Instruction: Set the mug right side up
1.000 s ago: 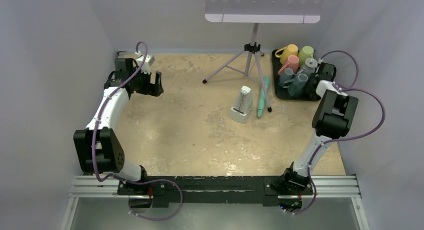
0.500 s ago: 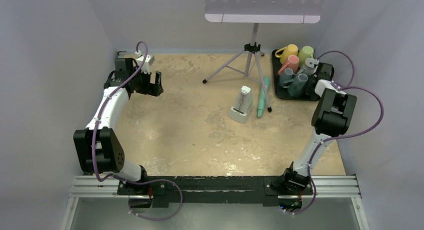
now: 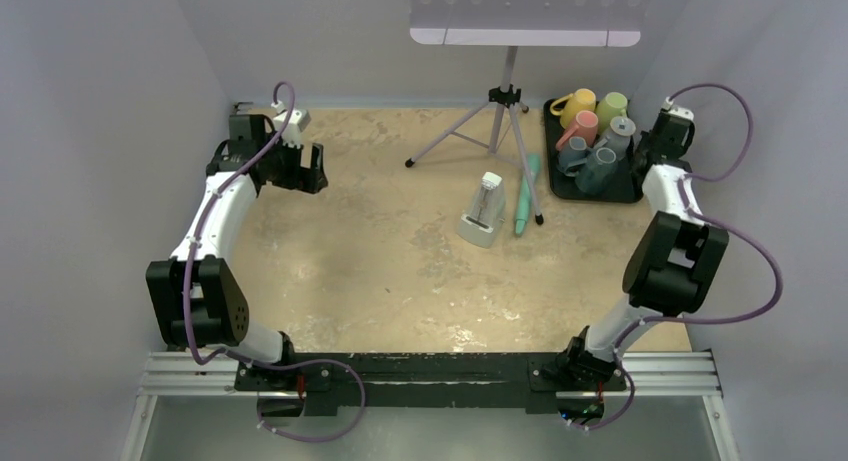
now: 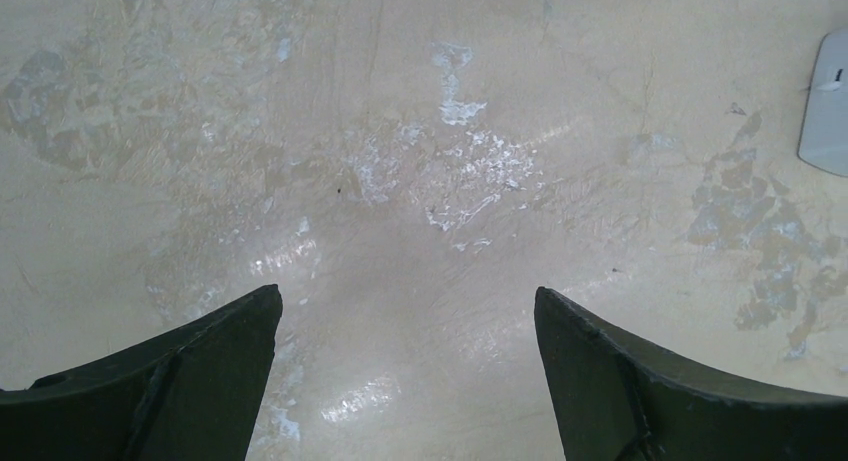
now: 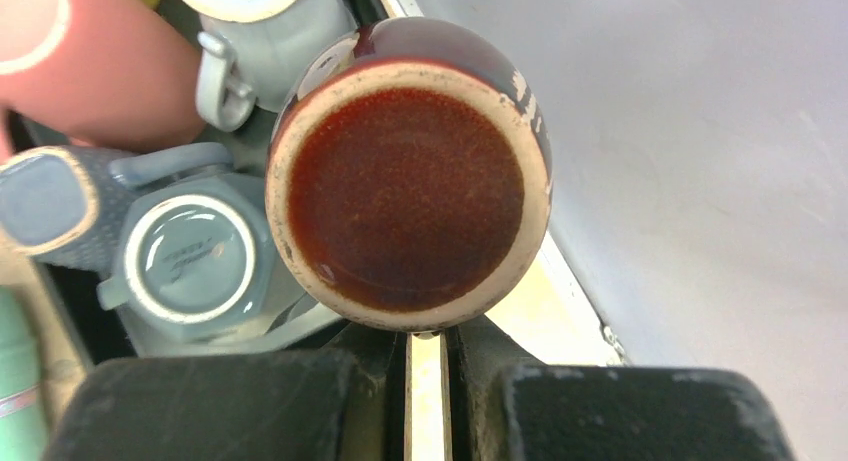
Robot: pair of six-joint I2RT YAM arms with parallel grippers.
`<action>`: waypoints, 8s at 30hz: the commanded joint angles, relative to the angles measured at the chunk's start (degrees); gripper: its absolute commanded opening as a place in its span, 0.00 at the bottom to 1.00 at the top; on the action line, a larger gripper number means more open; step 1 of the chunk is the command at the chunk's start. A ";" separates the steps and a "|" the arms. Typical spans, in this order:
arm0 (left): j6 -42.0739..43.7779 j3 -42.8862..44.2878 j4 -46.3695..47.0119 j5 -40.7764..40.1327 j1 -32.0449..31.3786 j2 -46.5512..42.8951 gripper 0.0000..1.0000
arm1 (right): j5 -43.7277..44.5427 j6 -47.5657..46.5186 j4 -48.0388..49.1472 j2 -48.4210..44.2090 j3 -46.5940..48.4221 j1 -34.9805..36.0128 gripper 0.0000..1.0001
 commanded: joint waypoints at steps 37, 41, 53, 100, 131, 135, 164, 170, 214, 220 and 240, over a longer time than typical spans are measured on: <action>-53.14 9.82 26.48 38.37 -19.67 1.97 0.92 | -29.47 37.78 29.59 -36.96 -21.67 53.42 0.00; -56.14 10.06 29.93 39.34 -20.01 1.85 0.84 | -30.30 38.23 31.50 -32.90 -19.54 56.51 0.00; -68.13 2.52 43.58 43.64 -20.49 -0.39 0.50 | -35.00 42.00 41.50 -24.01 -16.61 59.00 0.00; 26.46 27.79 -29.16 -15.01 -6.11 33.25 0.18 | 3.69 19.43 -14.61 -30.39 -2.60 47.68 0.75; 19.76 30.39 -39.12 -2.19 -5.66 11.72 0.77 | 14.08 9.21 -10.62 10.02 16.76 23.26 0.33; 19.60 30.30 -39.21 -2.48 -5.64 12.90 0.77 | 13.21 6.82 -10.06 13.74 19.25 23.22 0.33; 21.04 29.70 -39.44 -1.84 -5.67 14.01 0.76 | 14.54 3.35 -5.74 0.15 3.06 19.21 0.36; 20.87 29.13 -39.34 -0.83 -5.68 13.68 0.76 | 12.66 14.20 -4.58 -7.37 -3.85 17.14 0.52; 4.67 38.23 -42.28 21.57 -5.92 11.28 0.91 | -1.64 21.05 -1.73 -22.34 -9.76 9.68 0.00; -6.69 36.18 -33.46 29.86 -9.55 7.09 0.98 | -18.41 19.29 -1.48 -36.29 -12.31 12.43 0.00; -56.72 18.87 23.86 48.57 -18.31 3.48 0.97 | -37.55 45.77 34.44 -38.87 -14.66 48.93 0.00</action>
